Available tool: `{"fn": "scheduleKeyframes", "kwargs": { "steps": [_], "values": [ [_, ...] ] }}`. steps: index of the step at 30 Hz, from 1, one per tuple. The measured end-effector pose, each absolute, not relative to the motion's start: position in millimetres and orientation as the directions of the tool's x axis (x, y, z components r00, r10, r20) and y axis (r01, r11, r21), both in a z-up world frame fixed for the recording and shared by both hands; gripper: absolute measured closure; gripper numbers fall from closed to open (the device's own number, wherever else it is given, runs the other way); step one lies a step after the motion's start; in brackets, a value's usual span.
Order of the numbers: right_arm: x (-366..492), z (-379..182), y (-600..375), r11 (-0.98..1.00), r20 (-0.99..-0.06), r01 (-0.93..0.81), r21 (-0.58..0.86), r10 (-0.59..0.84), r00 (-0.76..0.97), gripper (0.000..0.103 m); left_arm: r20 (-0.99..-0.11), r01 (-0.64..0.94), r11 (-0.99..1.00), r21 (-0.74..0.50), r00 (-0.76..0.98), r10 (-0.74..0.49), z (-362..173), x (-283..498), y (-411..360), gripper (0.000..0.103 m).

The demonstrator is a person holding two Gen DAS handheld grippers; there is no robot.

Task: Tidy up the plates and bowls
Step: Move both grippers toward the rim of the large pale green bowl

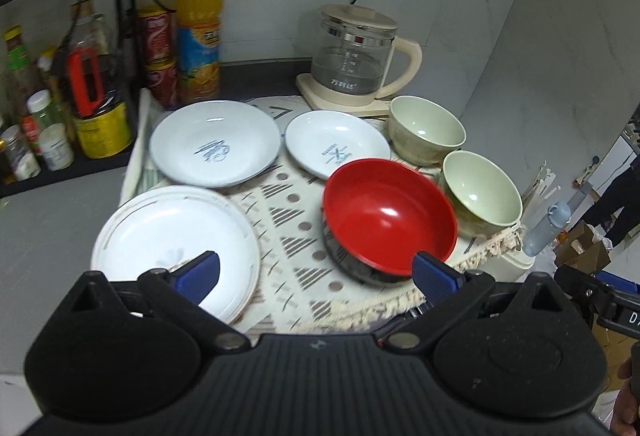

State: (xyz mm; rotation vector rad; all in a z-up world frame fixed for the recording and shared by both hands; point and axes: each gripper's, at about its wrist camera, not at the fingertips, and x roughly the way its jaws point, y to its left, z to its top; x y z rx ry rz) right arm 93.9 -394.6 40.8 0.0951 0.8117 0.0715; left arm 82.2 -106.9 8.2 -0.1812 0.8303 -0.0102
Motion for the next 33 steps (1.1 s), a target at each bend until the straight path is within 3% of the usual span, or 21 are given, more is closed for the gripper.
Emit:
{"fn": "scheduleKeyframes", "kwargs": {
  "steps": [12, 27, 33],
  "values": [
    [143.1, 34.1, -416.1, 0.989, -0.726, -0.034, 0.144, 0.129, 0.676, 0.000, -0.755, -0.040, 0.986, -0.161, 0.649, -0.097, 3.8, 152.0, -131.2, 0.001],
    [194.7, 15.2, -447.4, 0.989, -0.764, 0.101, 0.112, 0.020, 0.644, 0.001, -0.767, 0.073, 0.980, -0.184, 0.613, -0.190, -4.8, 230.4, -168.4, 0.002],
    [211.7, -3.4, -460.4, 0.980, -0.803, 0.169, 0.108, -0.014, 0.596, 0.008, -0.776, 0.133, 0.973, -0.188, 0.587, -0.230, -15.0, 259.6, -190.5, 0.003]
  ]
}}
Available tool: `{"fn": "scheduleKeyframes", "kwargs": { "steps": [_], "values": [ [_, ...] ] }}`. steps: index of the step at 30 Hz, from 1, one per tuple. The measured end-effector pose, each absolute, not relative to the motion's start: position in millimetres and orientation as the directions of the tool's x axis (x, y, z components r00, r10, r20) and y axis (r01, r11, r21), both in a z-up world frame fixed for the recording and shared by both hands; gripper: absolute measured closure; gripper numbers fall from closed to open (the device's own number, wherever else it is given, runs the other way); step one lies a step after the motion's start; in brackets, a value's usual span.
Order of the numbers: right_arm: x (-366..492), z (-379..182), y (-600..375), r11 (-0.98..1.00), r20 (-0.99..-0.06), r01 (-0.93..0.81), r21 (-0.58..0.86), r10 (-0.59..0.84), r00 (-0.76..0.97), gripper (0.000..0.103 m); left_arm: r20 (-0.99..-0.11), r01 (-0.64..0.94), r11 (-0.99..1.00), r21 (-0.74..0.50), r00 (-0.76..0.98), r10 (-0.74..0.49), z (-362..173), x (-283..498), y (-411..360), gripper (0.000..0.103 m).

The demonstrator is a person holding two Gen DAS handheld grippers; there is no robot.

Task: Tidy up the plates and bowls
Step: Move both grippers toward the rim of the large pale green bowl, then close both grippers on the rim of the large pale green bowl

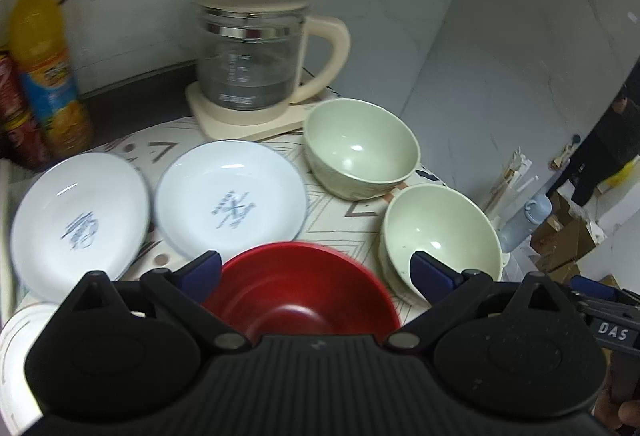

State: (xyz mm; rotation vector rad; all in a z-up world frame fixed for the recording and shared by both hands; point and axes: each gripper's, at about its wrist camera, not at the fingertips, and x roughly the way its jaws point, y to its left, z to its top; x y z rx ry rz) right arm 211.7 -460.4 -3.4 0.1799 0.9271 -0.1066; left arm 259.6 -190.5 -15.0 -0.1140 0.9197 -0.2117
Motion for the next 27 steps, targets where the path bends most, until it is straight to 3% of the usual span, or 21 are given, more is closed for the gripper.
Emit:
{"fn": "scheduleKeyframes", "kwargs": {
  "steps": [7, 15, 18, 23, 27],
  "values": [
    [232.2, -24.9, -474.2, 0.969, -0.833, 0.219, 0.113, -0.028, 0.553, 0.010, -0.799, 0.213, 0.962, -0.168, 0.542, -0.260, -31.6, 292.0, -223.3, 0.009],
    [252.4, -50.9, -484.8, 0.953, -0.862, 0.275, 0.127, -0.031, 0.505, 0.015, -0.827, 0.292, 0.940, -0.179, 0.472, -0.304, -56.1, 328.0, -254.5, 0.010],
    [257.1, -57.4, -486.6, 0.948, -0.868, 0.290, 0.128, -0.034, 0.495, 0.019, -0.840, 0.307, 0.933, -0.186, 0.443, -0.313, -67.1, 339.0, -264.1, 0.015],
    [262.5, -67.3, -489.8, 0.940, -0.881, 0.313, 0.137, -0.029, 0.473, 0.029, -0.864, 0.312, 0.930, -0.196, 0.393, -0.314, -82.5, 352.6, -275.8, 0.033],
    [266.0, -76.1, -490.3, 0.939, -0.896, 0.316, 0.136, -0.019, 0.443, 0.037, -0.879, 0.314, 0.929, -0.198, 0.362, -0.310, -93.4, 360.4, -281.8, 0.040]
  ]
}}
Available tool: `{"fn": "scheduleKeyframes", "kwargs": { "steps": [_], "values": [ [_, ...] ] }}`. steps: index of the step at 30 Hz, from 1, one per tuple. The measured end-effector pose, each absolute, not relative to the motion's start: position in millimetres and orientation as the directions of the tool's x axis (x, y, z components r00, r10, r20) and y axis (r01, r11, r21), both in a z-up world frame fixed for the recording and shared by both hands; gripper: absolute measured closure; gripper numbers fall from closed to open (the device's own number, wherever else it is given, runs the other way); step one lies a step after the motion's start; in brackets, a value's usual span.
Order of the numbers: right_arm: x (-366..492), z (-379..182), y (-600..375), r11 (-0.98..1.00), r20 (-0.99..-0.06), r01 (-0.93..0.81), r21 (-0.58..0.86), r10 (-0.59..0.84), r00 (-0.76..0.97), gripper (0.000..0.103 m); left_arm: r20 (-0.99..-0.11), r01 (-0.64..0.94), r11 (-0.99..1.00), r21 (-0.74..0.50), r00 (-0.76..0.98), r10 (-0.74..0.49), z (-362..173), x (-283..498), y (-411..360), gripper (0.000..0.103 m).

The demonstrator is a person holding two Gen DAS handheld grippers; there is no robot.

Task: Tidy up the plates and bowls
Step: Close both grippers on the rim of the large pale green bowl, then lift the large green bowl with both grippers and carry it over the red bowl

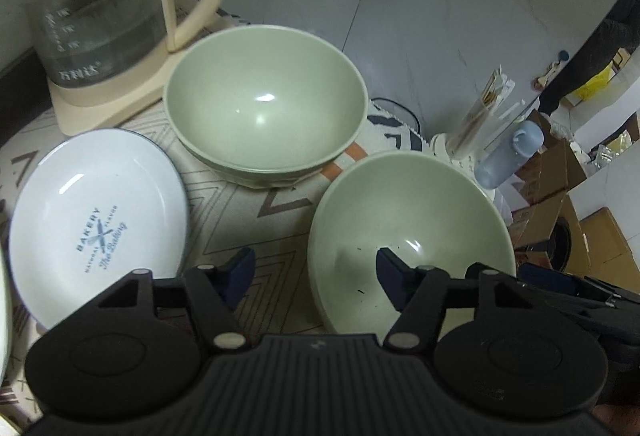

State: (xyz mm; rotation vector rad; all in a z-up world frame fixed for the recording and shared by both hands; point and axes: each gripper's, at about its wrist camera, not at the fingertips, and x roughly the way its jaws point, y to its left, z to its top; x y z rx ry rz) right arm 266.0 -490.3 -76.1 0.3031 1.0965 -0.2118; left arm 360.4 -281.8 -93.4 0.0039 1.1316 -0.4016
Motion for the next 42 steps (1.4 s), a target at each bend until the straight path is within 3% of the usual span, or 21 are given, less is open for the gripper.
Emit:
{"fn": "scheduleKeyframes", "kwargs": {
  "steps": [5, 10, 12, 17, 42],
  "values": [
    [273.2, -87.3, -494.1, 0.929, -0.909, 0.330, 0.166, 0.014, 0.417, 0.052, -0.892, 0.299, 0.925, -0.234, 0.313, -0.327, -103.5, 371.9, -286.4, 0.054],
    [278.7, -99.2, -494.0, 0.926, -0.916, 0.320, 0.200, 0.061, 0.396, 0.083, -0.911, 0.294, 0.927, -0.234, 0.265, -0.314, -113.2, 379.6, -294.5, 0.064],
    [279.2, -100.9, -491.0, 0.929, -0.916, 0.306, 0.208, 0.075, 0.395, 0.090, -0.914, 0.294, 0.926, -0.238, 0.253, -0.316, -117.1, 381.1, -296.2, 0.070],
    [276.4, -94.4, -489.6, 0.929, -0.901, 0.294, 0.227, 0.085, 0.426, 0.090, -0.914, 0.282, 0.929, -0.240, 0.256, -0.314, -117.8, 380.6, -293.6, 0.077],
    [266.7, -15.8, -469.0, 0.967, -0.800, 0.099, 0.237, 0.136, 0.585, 0.088, -0.845, 0.197, 0.949, -0.245, 0.436, -0.309, -44.6, 336.3, -265.0, 0.078]
  ]
}}
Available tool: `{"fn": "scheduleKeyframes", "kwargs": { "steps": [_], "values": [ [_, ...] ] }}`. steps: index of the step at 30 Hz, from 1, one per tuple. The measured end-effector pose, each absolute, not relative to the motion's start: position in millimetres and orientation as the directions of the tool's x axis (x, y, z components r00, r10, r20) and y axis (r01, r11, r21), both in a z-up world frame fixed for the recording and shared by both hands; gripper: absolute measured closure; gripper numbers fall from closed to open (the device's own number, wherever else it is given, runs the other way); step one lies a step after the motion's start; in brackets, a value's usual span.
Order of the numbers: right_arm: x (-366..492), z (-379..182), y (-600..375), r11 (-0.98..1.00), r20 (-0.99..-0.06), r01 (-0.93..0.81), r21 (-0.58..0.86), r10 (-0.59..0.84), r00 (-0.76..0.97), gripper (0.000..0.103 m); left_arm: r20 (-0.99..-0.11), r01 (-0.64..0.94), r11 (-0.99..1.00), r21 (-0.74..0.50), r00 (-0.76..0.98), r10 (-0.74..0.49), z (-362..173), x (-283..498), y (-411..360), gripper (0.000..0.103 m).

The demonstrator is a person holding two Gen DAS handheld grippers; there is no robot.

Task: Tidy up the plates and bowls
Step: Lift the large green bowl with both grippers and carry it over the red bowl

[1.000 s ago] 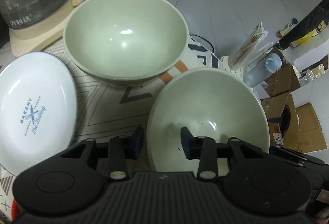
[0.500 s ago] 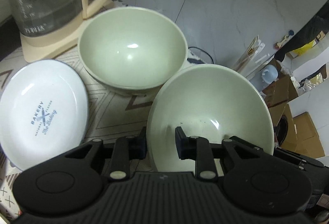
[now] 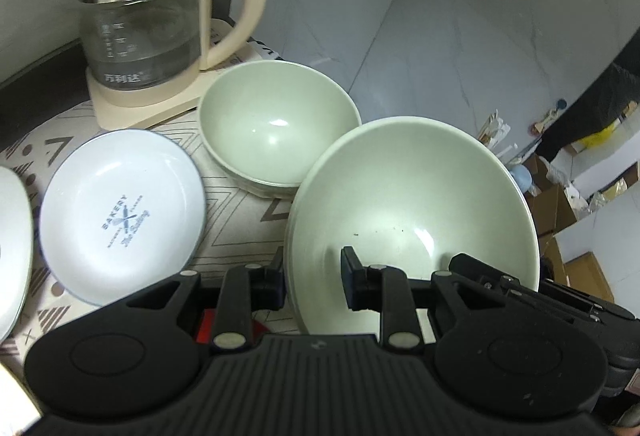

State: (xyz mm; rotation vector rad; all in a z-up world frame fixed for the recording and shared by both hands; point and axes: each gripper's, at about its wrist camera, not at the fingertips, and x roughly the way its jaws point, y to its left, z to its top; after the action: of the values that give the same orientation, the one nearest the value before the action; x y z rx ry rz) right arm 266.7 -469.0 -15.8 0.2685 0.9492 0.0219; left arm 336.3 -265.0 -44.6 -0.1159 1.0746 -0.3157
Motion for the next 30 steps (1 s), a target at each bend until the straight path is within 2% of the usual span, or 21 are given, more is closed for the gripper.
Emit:
{"fn": "scheduleKeyframes", "kwargs": {
  "steps": [30],
  "values": [
    [269.2, 1.3, -398.3, 0.949, -0.774, -0.130, 0.289, 0.311, 0.552, 0.087, -0.824, -0.020, 0.975, -0.219, 0.540, -0.174, -7.0, 297.9, -187.8, 0.077]
  ]
}}
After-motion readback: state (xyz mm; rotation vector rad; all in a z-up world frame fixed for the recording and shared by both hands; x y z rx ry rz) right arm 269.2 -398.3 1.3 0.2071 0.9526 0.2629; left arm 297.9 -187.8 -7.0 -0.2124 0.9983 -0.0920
